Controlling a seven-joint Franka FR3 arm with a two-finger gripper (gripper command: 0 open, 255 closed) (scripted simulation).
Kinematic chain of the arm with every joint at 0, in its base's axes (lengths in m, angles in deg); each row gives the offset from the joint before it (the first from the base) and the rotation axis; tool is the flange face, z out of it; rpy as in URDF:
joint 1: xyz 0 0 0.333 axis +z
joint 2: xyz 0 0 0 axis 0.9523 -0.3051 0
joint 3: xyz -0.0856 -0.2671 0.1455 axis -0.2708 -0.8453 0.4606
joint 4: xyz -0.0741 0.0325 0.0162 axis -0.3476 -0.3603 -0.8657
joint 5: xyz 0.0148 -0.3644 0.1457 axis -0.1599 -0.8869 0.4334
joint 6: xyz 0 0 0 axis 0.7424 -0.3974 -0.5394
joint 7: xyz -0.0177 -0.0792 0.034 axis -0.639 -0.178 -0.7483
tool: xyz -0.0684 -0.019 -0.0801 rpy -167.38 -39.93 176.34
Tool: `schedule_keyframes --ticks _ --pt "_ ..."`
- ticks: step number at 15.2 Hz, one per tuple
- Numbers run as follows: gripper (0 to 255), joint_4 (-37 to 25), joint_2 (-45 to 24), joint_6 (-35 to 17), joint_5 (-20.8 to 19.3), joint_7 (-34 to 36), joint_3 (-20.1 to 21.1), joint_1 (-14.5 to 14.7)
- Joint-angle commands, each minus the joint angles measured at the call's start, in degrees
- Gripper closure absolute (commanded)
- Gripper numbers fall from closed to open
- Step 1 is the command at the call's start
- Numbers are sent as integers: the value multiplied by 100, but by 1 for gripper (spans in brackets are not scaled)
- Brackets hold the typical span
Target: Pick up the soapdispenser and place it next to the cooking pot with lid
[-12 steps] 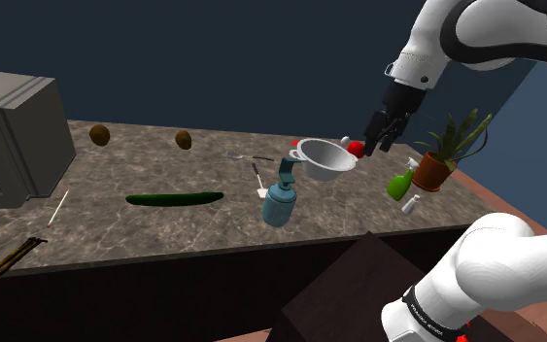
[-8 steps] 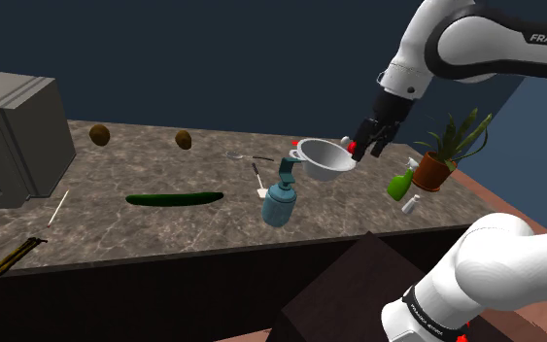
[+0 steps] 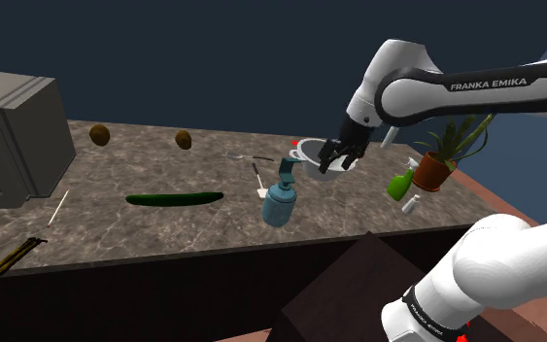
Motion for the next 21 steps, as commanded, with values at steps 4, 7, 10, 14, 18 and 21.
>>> schedule_keyframes --ticks 4,7,10,14,18,21 --pt "0 100 -963 -1471 -196 618 324 -233" --pt "0 25 -1642 -2284 -481 1084 532 -465" --pt "0 -158 -2362 -3012 -995 1716 758 -777" --pt "0 -506 -3207 -3665 -2020 2766 950 -1158" --pt "0 -580 -3577 -3930 -2425 3065 914 -1217" --pt "0 -674 -3917 -4145 -2841 3376 846 -1242"
